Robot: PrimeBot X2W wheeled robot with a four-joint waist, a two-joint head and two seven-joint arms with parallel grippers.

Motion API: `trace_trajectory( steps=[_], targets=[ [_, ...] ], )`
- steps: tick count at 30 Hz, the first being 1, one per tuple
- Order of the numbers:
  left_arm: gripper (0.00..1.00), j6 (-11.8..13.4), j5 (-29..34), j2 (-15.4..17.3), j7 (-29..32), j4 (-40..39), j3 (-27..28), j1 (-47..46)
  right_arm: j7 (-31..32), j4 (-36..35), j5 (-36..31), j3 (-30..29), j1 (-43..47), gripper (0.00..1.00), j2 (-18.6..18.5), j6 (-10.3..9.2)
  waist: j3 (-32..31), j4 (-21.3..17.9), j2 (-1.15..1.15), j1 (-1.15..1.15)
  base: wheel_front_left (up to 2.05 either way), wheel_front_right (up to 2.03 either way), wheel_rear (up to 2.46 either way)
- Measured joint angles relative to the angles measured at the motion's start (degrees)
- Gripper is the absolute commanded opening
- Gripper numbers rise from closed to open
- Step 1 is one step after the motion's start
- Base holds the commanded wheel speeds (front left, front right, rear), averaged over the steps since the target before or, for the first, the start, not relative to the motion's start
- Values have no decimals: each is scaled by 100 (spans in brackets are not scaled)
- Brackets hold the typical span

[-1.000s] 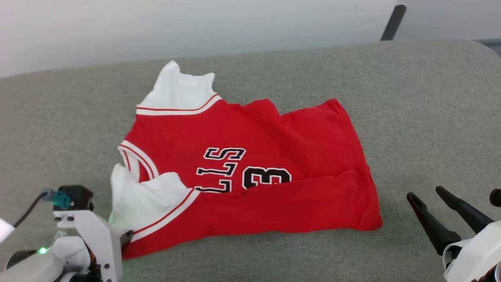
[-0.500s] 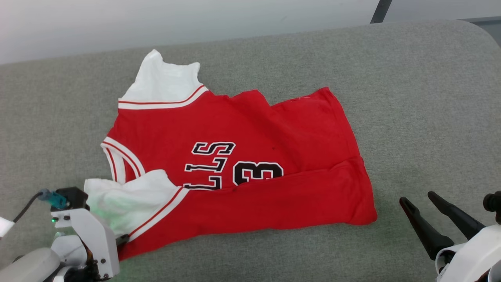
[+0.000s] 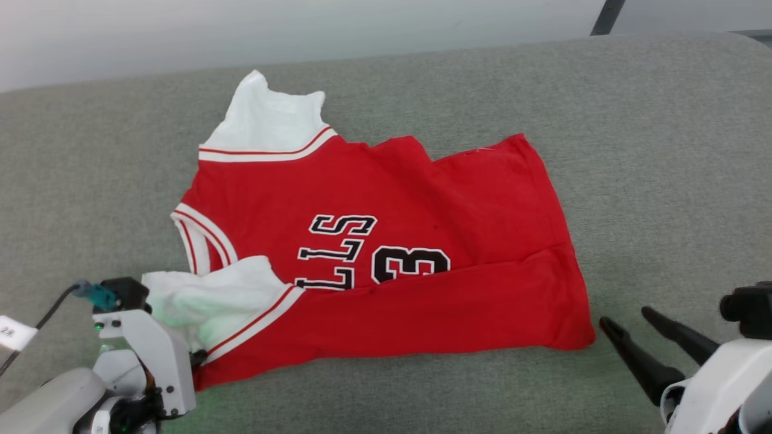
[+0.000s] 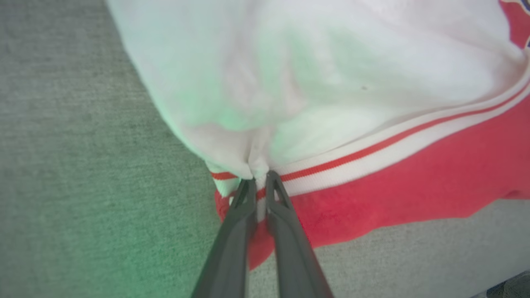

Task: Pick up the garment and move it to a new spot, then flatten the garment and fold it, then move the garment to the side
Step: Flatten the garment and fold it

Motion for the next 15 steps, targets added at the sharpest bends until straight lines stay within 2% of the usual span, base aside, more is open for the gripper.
trace_trajectory(
  steps=[5,15],
  targets=[
    [0,-62,152,-107,32,22,-85,-140,457,151,-115,75,-167,100,-82,0,32,118,0,0,0,0,0],
    [0,-156,443,-358,75,43,-227,-456,940,756,-479,58,-495,100,-82,0,177,425,0,0,0,0,0]
  ],
)
